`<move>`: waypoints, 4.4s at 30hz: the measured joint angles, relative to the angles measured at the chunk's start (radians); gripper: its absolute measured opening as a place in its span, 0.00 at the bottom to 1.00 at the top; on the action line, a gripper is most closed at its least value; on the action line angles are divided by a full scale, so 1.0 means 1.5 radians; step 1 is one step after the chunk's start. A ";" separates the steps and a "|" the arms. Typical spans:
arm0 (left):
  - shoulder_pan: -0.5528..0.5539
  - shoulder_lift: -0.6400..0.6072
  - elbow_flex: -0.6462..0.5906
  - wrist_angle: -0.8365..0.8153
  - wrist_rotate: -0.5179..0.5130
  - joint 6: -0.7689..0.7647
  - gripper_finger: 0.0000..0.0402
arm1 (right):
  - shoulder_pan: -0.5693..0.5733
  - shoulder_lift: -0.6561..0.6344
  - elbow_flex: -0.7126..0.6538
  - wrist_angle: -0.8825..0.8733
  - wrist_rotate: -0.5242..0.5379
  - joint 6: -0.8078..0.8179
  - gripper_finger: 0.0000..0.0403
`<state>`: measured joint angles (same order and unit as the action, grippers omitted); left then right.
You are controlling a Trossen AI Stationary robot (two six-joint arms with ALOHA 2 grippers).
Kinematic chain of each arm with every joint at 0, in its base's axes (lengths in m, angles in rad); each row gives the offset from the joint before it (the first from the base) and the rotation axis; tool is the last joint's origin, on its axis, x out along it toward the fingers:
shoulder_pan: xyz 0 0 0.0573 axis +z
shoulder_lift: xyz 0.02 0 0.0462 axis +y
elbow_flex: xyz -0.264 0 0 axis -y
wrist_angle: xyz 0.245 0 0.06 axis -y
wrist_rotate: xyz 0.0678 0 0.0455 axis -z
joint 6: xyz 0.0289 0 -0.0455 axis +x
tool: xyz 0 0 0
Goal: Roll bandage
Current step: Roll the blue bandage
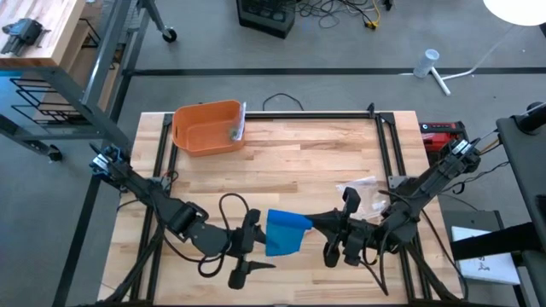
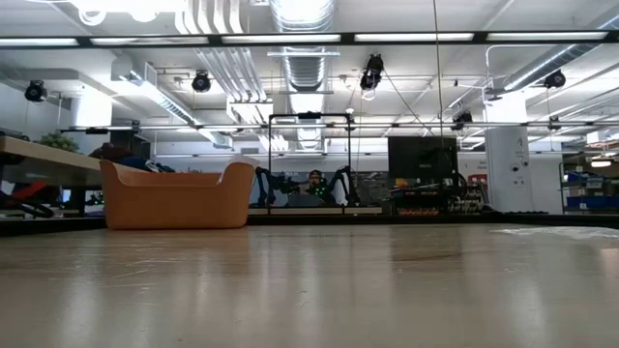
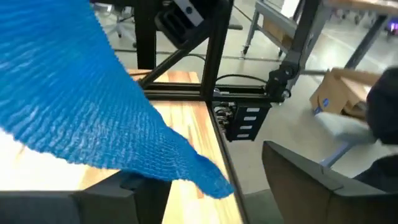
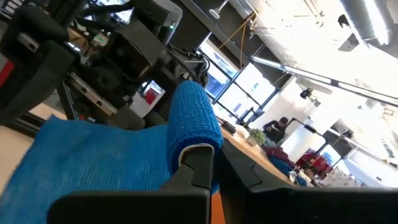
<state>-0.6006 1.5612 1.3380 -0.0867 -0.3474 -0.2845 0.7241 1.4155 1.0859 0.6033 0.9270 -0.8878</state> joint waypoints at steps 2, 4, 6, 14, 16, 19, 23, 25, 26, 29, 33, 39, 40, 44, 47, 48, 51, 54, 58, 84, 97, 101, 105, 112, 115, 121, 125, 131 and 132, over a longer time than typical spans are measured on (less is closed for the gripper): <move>0.003 0.000 0.000 0.001 -0.005 -0.029 0.59 | 0.003 0.000 0.000 0.000 0.000 -0.008 0.01; 0.009 0.000 0.000 0.001 -0.013 -0.049 0.60 | 0.004 0.000 0.000 0.000 0.000 -0.009 0.01; 0.017 0.000 0.000 0.001 -0.020 -0.051 0.59 | 0.005 0.000 0.000 0.000 -0.001 -0.009 0.01; 0.023 0.000 0.000 -0.014 -0.019 -0.039 0.31 | 0.006 0.000 0.000 0.000 0.016 -0.020 0.01; 0.022 0.000 0.000 -0.015 -0.019 -0.038 0.17 | 0.006 0.000 0.000 -0.001 0.023 -0.019 0.01; 0.022 0.000 0.000 -0.015 -0.019 -0.039 0.03 | 0.006 0.000 0.000 -0.003 0.023 -0.019 0.01; 0.022 0.000 0.000 -0.010 0.001 -0.038 0.02 | 0.006 0.000 0.000 -0.020 0.029 -0.017 0.01; 0.022 0.000 0.000 0.015 0.043 -0.039 0.01 | 0.005 0.000 -0.001 -0.039 0.033 -0.004 0.01; 0.021 0.000 0.000 0.035 0.069 -0.038 0.01 | 0.003 0.000 -0.001 -0.051 0.038 0.007 0.01; 0.020 0.000 0.003 0.080 0.103 -0.036 0.01 | -0.003 0.000 -0.002 -0.099 0.045 0.053 0.01; 0.020 -0.003 0.005 0.126 0.100 -0.013 0.00 | -0.005 0.000 -0.003 -0.155 0.045 0.122 0.01; 0.024 -0.005 0.006 0.205 0.064 0.014 0.00 | -0.008 -0.001 -0.004 -0.224 0.030 0.215 0.01; 0.025 -0.006 0.006 0.210 0.035 0.020 0.00 | -0.008 -0.001 -0.004 -0.232 0.011 0.230 0.01; 0.026 -0.018 0.006 0.208 -0.076 0.071 0.01 | -0.008 -0.001 -0.004 -0.248 -0.064 0.285 0.01; 0.027 -0.026 0.006 0.205 -0.109 0.143 0.01 | -0.008 -0.001 -0.004 -0.251 -0.087 0.323 0.01; 0.027 -0.028 0.006 0.205 -0.114 0.160 0.00 | -0.008 -0.001 -0.004 -0.256 -0.088 0.337 0.01; 0.026 -0.030 0.006 0.199 -0.130 0.188 0.00 | -0.008 -0.001 -0.004 -0.260 -0.092 0.355 0.01; 0.026 -0.032 0.007 0.165 -0.155 0.192 0.02 | -0.007 -0.001 -0.004 -0.260 -0.102 0.374 0.01; 0.026 -0.032 0.007 0.111 -0.208 0.190 0.05 | -0.005 -0.001 -0.004 -0.261 -0.109 0.402 0.01; 0.020 -0.037 0.007 0.005 -0.163 0.139 0.48 | -0.001 0.000 0.013 -0.261 -0.137 0.522 0.01; -0.007 -0.070 0.006 -0.135 -0.104 0.049 0.55 | 0.024 -0.003 0.054 -0.258 -0.129 0.469 0.01; -0.011 -0.070 -0.011 -0.080 -0.106 0.067 0.52 | 0.028 -0.003 0.068 -0.260 -0.129 0.444 0.01; -0.011 -0.068 -0.057 0.031 -0.106 0.129 0.48 | 0.028 -0.003 0.073 -0.260 -0.121 0.425 0.01; -0.011 -0.071 -0.130 0.229 -0.106 0.226 0.47 | 0.028 -0.004 0.082 -0.256 -0.075 0.382 0.01; -0.006 -0.071 -0.151 0.282 -0.106 0.243 0.48 | 0.028 -0.004 0.082 -0.254 -0.075 0.381 0.01; 0.019 -0.071 -0.176 0.333 -0.106 0.249 0.52 | 0.028 -0.003 0.082 -0.254 -0.077 0.371 0.01; 0.032 -0.066 -0.178 0.352 -0.105 0.248 0.54 | 0.027 -0.003 0.081 -0.254 -0.077 0.363 0.01; 0.042 -0.050 -0.178 0.377 -0.076 0.258 0.56 | 0.013 -0.003 0.081 -0.255 -0.079 0.358 0.01; 0.045 -0.050 -0.178 0.378 -0.076 0.262 0.55 | 0.010 -0.003 0.081 -0.255 -0.079 0.358 0.01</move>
<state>-0.5333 1.4864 1.0706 0.4804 -0.4610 0.1090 0.7388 1.4105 1.2068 0.2214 0.8085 -0.3509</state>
